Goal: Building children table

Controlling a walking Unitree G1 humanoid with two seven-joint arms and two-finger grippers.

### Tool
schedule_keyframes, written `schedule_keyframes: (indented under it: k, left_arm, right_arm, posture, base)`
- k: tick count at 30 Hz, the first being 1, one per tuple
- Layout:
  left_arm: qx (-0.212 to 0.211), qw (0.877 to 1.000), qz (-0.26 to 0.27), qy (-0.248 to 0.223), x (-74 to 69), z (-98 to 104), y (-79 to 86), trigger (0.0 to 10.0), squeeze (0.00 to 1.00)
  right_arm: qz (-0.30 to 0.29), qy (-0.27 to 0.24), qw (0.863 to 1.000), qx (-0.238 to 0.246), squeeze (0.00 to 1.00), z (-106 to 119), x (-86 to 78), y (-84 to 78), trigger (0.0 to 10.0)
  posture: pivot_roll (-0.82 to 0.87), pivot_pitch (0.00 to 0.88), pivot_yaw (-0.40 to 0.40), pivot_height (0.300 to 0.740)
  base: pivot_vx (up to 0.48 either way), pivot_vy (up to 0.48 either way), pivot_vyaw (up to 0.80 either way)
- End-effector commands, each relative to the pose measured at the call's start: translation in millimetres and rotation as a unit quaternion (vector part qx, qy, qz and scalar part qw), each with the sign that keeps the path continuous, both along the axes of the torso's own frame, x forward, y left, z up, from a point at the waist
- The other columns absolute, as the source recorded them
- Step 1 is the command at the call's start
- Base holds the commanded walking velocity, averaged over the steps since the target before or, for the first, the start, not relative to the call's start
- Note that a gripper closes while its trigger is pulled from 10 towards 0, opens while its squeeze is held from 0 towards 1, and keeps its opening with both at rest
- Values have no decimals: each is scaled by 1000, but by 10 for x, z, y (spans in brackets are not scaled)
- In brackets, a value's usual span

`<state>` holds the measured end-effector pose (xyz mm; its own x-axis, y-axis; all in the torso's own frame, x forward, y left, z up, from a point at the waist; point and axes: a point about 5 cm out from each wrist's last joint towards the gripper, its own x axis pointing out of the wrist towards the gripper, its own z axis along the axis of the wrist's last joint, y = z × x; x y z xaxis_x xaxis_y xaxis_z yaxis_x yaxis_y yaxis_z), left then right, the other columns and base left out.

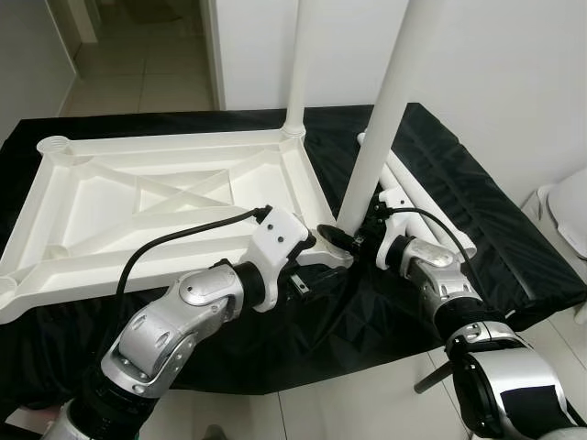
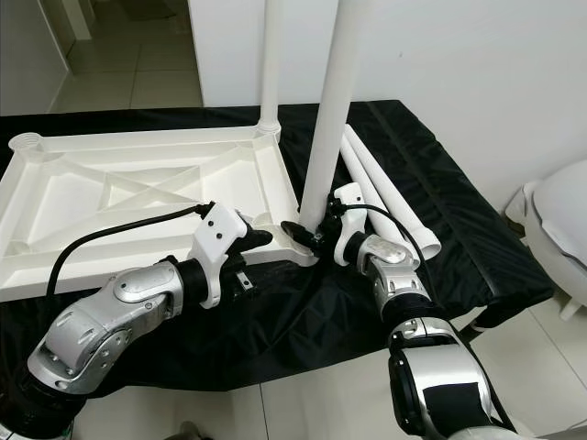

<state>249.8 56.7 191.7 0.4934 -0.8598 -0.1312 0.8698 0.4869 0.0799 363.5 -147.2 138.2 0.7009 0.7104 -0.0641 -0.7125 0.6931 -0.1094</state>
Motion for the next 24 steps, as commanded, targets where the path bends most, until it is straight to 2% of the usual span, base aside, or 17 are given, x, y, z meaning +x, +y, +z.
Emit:
schedule_keyframes:
  k: [1, 7, 9, 12, 15, 17, 18, 20, 22, 24]
  left_arm:
    - [4, 999, -34, 9, -58, -16, -29, 10000, 0]
    - [3, 999, -35, 10, -59, -19, -30, 10000, 0]
    - [3, 999, -34, 11, -58, -20, -30, 10000, 0]
    - [3, 999, -33, 12, -53, -20, -29, 10000, 0]
    - [2, 999, -32, 13, -52, -19, -29, 10000, 0]
    - [2, 999, -31, 13, -48, -16, -26, 10000, 0]
    - [2, 999, -31, 13, -48, -16, -26, 10000, 0]
    - [1, 999, -30, 13, -47, -14, -24, 10000, 0]
    - [1, 999, -30, 13, -47, -14, -24, 10000, 0]
    - [0, 999, -29, 13, -41, -12, -26, 10000, 0]
  right_arm:
    - [-21, 39, 999, -9, 0, -188, -63, -84, 0]
    - [-47, 33, 998, 2, 0, -237, -114, -27, 0]
    - [-63, 31, 997, 11, 0, -252, -135, 23, 0]
    - [-107, 26, 993, 43, 0, -263, -206, 209, 0]
    - [-120, 28, 991, 52, 0, -263, -219, 249, 0]
    - [-168, 34, 982, 76, 0, -263, -246, 330, 0]
    - [-168, 34, 982, 76, 0, -263, -246, 330, 0]
    - [-223, 39, 970, 94, 0, -265, -281, 414, 0]
    - [-223, 39, 970, 94, 0, -265, -281, 414, 0]
    - [-275, 40, 954, 113, 0, -258, -311, 519, 0]
  posture:
    - [-36, 26, -7, 740]
    - [-38, 34, -9, 740]
    - [-39, 36, -10, 740]
    - [-38, 39, -11, 740]
    - [-38, 39, -11, 740]
    - [-37, 39, -12, 740]
    - [-37, 39, -12, 740]
    - [-38, 41, -13, 740]
    - [-38, 41, -13, 740]
    - [-40, 40, -14, 740]
  base:
    - [0, 0, 0]
    - [0, 0, 0]
    - [0, 0, 0]
    - [0, 0, 0]
    - [0, 0, 0]
    - [0, 0, 0]
    - [0, 0, 0]
    - [0, 0, 0]
    - [0, 0, 0]
    - [0, 0, 0]
